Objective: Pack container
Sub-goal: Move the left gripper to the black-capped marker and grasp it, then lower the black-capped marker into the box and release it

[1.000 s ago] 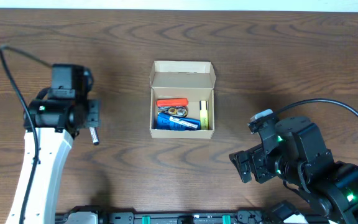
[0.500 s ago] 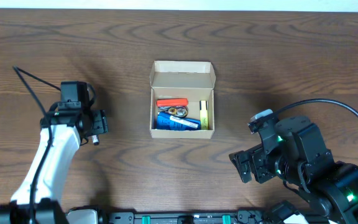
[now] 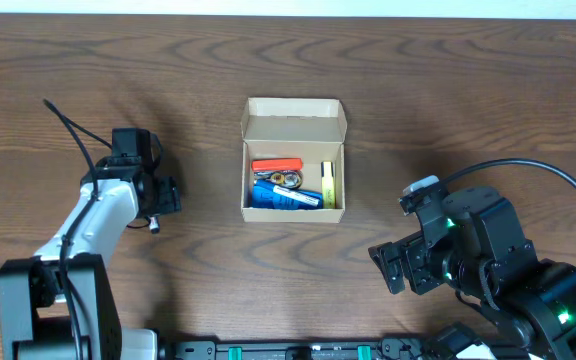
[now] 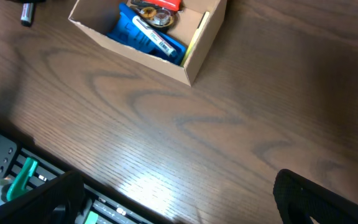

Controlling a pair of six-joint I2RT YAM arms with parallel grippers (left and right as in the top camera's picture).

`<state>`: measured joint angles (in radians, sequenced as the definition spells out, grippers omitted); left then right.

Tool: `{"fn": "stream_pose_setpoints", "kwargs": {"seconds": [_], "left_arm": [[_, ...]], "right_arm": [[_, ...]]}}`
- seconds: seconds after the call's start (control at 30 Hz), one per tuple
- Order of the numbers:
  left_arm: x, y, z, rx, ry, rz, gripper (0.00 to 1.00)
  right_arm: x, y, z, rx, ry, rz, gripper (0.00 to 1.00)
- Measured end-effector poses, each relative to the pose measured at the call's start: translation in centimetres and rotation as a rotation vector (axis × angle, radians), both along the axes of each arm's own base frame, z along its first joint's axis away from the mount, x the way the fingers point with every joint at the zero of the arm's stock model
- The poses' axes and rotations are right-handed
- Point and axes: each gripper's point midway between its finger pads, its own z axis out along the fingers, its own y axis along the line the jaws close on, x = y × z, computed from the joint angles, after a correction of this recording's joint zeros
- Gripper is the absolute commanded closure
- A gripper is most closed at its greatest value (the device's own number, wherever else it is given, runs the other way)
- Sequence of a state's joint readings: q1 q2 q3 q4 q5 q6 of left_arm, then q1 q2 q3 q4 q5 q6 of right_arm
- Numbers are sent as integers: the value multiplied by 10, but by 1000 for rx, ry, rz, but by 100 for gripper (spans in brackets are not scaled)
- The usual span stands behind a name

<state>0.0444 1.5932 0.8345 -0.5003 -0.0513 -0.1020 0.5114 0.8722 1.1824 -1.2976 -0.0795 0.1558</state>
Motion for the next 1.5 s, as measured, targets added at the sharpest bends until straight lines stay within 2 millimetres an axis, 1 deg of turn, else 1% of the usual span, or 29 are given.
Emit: {"fn": "stream_pose_setpoints", "kwargs": {"seconds": [0.3, 0.33, 0.4, 0.47, 0.53, 0.63, 0.73, 0.87, 0.93, 0.97, 1.0, 1.07, 1.17, 1.23, 1.3, 1.4, 1.47, 1.5], "left_arm": [[2, 4, -12, -50, 11, 33, 28], [2, 4, -14, -54, 14, 34, 30], [2, 3, -16, -62, 18, 40, 39], [2, 2, -17, -70, 21, 39, 46], [2, 1, -18, -74, 21, 36, 48], [3, 1, -18, -77, 19, 34, 56], [4, 0, -18, -80, 17, 34, 69], [4, 0, -18, -83, 16, 33, 75], [3, 0, -19, -83, 17, 37, 89], [2, 0, -19, -83, 22, 37, 93], [0, 0, -18, -83, 32, 37, 94], [-6, -1, -17, -85, 64, 35, 94], [-22, -2, -14, -88, 140, 38, 94], [-27, -2, -7, -90, 174, 39, 94], [-25, -4, 10, -92, 172, 34, 94], [-5, -11, 53, -86, 72, -5, 95], [14, -28, 92, -91, -51, -88, 95], [22, -43, 114, -102, -125, -169, 94]], "right_arm": [[0, 0, 0, 0, 0, 0, 1], [0, 0, 0, 0, 0, 0, 1], [0, 0, 0, 0, 0, 0, 1], [0, 0, 0, 0, 0, 0, 1], [0, 0, 0, 0, 0, 0, 1], [0, 0, 0, 0, 0, 1, 1], [0, 0, 0, 0, 0, 0, 1], [0, 0, 0, 0, 0, 0, 1], [0, 0, 0, 0, 0, 1, 1], [0, 0, 0, 0, 0, 0, 1], [0, 0, 0, 0, 0, 0, 1], [0, 0, 0, 0, 0, 0, 1], [0, 0, 0, 0, 0, 0, 1], [0, 0, 0, 0, 0, 0, 1], [0, 0, 0, 0, 0, 0, 1], [0, 0, 0, 0, 0, 0, 1], [0, 0, 0, 0, 0, 1, 1], [0, 0, 0, 0, 0, 0, 1]]}}
